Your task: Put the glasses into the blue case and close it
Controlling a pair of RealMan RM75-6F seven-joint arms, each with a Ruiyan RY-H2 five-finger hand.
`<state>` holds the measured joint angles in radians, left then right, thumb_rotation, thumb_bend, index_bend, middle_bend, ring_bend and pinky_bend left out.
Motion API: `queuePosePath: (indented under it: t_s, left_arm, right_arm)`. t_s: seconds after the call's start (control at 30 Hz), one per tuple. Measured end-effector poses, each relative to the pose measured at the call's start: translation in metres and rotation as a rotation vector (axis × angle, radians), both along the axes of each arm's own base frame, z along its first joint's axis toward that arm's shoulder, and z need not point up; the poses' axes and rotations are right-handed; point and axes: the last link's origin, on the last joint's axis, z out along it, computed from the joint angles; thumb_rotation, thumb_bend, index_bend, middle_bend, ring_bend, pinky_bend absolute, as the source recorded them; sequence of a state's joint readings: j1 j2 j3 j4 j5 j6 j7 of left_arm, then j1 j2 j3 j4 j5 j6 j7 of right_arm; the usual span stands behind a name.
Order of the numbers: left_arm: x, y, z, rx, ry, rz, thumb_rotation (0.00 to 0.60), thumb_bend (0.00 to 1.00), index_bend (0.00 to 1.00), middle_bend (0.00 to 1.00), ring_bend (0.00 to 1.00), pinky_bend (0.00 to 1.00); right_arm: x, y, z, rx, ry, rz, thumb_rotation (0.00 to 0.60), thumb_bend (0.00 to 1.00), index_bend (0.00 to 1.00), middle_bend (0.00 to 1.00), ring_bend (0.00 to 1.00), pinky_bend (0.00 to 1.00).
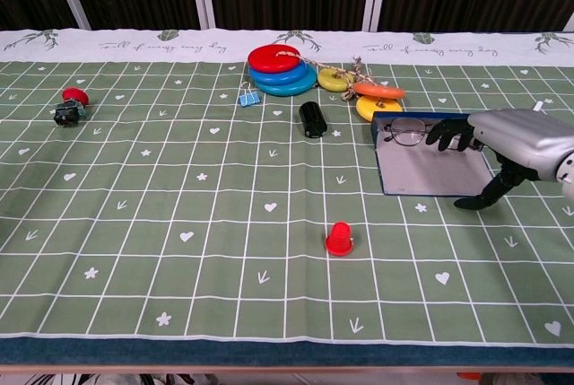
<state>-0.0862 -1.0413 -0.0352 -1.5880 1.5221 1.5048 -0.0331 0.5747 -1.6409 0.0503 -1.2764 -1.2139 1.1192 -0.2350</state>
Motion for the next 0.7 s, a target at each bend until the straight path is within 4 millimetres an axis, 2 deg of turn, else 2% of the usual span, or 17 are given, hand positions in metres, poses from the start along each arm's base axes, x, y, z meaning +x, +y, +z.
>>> queuePosePath:
  t_s: [0.33,0.7]
  left_arm:
    - [-0.0002,0.0002,0.0002,0.0,0.002,0.001,0.6,0.23,0.12,0.0,0.0,0.0]
    - [-0.0004,0.0002,-0.0001,-0.001,0.004,0.004,0.6,0.23,0.12,0.0,0.0,0.0]
  right_arm:
    - [-0.0022,-0.002,-0.0043,-0.01,-0.008,-0.009,0.6,0.33,0.29,0.3,0.29,0.26]
    - [-0.0052,-0.0024,-0.006,-0.004,-0.006,-0.023,0.6,0.33,0.29,0.3,0.29,0.26]
